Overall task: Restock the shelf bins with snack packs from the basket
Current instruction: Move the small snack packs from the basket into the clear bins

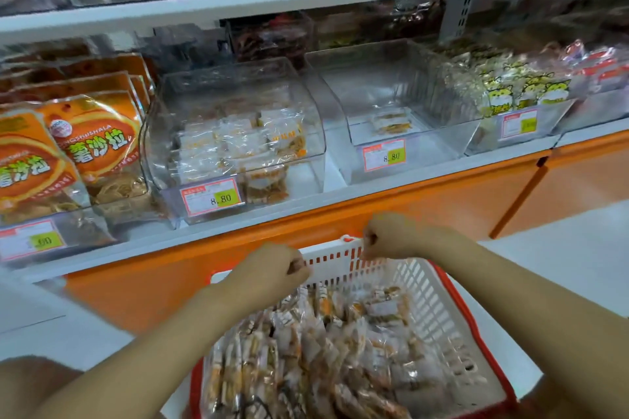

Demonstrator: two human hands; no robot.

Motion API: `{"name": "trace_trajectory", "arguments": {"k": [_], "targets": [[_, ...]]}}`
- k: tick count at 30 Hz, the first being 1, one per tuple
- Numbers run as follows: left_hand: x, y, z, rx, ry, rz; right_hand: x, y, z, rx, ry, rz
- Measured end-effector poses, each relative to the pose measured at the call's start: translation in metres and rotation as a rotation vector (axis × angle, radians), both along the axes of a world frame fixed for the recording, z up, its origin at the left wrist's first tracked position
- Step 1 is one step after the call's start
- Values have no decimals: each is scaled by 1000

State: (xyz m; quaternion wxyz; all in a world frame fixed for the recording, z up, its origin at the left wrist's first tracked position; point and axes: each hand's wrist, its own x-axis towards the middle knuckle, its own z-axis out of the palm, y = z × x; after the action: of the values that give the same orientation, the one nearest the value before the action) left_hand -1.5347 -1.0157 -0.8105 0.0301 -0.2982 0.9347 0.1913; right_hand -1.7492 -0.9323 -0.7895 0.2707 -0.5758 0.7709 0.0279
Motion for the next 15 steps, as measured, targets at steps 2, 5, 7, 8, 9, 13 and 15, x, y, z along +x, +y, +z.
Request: {"name": "trace_trajectory", "arguments": {"k": [2, 5, 7, 8, 9, 13, 15], "targets": [[3, 8, -27, 58, -114, -12, -4, 22, -26, 146, 20, 29], [10, 19, -60, 168, -235, -34, -10, 59, -67, 324, 12, 39], [14, 28, -74, 225, -302, -58, -12, 81, -92, 371, -29, 30], [14, 32, -79, 237, -320, -62, -12, 91, -101, 376, -54, 19], [14, 36, -83, 238, -332, -61, -11, 100, -107, 373, -78, 2], [14, 39, -82, 214, -351, -58, -9, 122, -122, 347, -89, -18], [14, 38, -79, 221, -347, -54, -9, 126, -125, 348, -55, -2]]}}
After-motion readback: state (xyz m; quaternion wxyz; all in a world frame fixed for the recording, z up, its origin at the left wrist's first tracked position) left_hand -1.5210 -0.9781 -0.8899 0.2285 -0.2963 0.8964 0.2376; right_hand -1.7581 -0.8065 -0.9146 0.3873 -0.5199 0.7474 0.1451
